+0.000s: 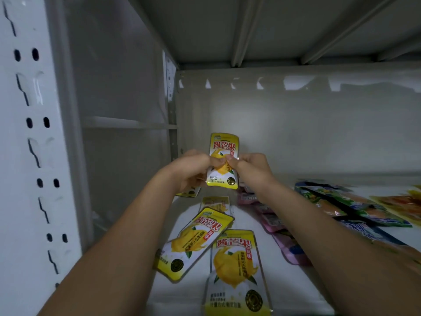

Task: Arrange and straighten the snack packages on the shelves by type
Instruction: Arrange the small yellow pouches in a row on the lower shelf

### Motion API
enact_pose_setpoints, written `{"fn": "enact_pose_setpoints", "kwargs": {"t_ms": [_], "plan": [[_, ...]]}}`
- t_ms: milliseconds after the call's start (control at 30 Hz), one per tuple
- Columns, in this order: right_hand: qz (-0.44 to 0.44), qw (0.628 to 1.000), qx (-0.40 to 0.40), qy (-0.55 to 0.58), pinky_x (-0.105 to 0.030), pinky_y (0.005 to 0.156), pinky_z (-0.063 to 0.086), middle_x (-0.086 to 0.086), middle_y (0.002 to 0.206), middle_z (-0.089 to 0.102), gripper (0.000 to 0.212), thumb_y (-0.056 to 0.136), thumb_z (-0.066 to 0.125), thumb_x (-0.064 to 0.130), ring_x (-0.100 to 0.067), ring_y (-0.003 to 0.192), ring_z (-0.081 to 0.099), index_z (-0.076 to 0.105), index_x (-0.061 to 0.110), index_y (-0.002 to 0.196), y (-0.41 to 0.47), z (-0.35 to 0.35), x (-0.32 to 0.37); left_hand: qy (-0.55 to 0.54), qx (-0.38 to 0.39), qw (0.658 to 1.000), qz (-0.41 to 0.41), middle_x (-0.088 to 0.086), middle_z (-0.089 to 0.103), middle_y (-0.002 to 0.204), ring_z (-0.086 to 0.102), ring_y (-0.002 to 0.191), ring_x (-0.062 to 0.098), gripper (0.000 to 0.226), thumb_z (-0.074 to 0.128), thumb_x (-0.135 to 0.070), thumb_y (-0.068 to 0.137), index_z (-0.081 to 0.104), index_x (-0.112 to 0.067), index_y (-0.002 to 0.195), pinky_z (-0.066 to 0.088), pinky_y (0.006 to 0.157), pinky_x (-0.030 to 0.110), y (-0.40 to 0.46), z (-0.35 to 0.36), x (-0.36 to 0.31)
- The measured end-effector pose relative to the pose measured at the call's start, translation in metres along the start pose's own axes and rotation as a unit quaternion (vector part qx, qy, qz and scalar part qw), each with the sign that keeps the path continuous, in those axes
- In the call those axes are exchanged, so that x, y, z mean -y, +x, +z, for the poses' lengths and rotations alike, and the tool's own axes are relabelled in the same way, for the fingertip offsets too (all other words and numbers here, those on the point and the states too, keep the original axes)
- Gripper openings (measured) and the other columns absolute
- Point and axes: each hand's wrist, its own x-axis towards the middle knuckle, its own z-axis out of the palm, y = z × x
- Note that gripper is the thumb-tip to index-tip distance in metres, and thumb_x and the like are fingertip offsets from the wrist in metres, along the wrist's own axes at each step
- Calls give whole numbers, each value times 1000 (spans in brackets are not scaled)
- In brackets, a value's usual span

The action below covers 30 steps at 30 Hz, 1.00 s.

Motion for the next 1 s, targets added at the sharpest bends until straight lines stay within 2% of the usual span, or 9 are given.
{"fn": "enact_pose_setpoints", "kwargs": {"t_ms": [67,133,200,300,433,500,633,767,1000], "plan": [[17,1000,7,-9,-18,39,38,-12,89,79,34,99,71,36,-17,59,61,77,4,91,0,3,-1,-17,15,1000,-18,12,81,96,76,82,22,25,77,-23,93,74,-6,112,59,74,32,1,-4,1],[21,1000,2,-15,-17,38,32,-11,79,74,38,100,70,36,-11,51,53,73,0,88,2,2,-3,-7,14,999,-28,6,79,79,74,67,15,5,75,-14,95,73,-9,95,56,58,25,1,-9,5],[30,999,7,-28,-20,43,36,-3,69,68,34,98,73,33,-9,49,52,70,7,76,2,1,-6,9,16,999,-42,8,78,81,73,71,16,7,74,-8,94,72,-9,88,57,66,25,3,-14,13],[27,997,18,-77,-27,66,49,-5,80,73,27,93,80,28,-17,69,64,73,7,78,1,4,-13,59,25,995,-70,13,76,97,68,83,23,12,75,-14,94,73,-5,103,55,74,31,6,-19,18],[9,976,26,-215,-41,95,56,-9,110,70,46,85,86,31,-27,103,66,69,1,116,4,9,-16,168,-12,982,-91,11,65,76,60,63,21,20,74,-18,96,67,-4,84,50,59,27,10,-25,27],[-8,954,35,-297,-44,98,56,-12,115,70,44,85,81,26,-33,109,67,66,5,121,3,12,-16,219,-73,970,-76,14,65,74,62,64,25,26,72,-20,98,63,-5,78,49,61,29,17,-31,36],[-37,946,58,-317,-39,101,54,-3,123,67,30,87,74,25,-26,114,66,69,25,117,-2,22,-12,265,-175,946,-67,24,70,121,68,113,39,35,66,-21,96,67,3,122,55,87,38,36,-41,53],[-41,945,102,-309,-40,100,56,-6,118,71,19,85,66,23,-30,111,67,73,22,102,4,46,-2,274,-240,929,-68,20,70,121,65,114,38,30,65,-23,94,69,-2,115,54,94,36,46,-47,70],[5,917,163,-365,-43,107,50,-14,137,58,45,92,62,28,-36,125,57,57,13,134,35,79,5,215,-249,943,-52,19,74,110,70,105,34,26,70,-26,89,75,-4,103,57,88,35,66,-55,98]]}}
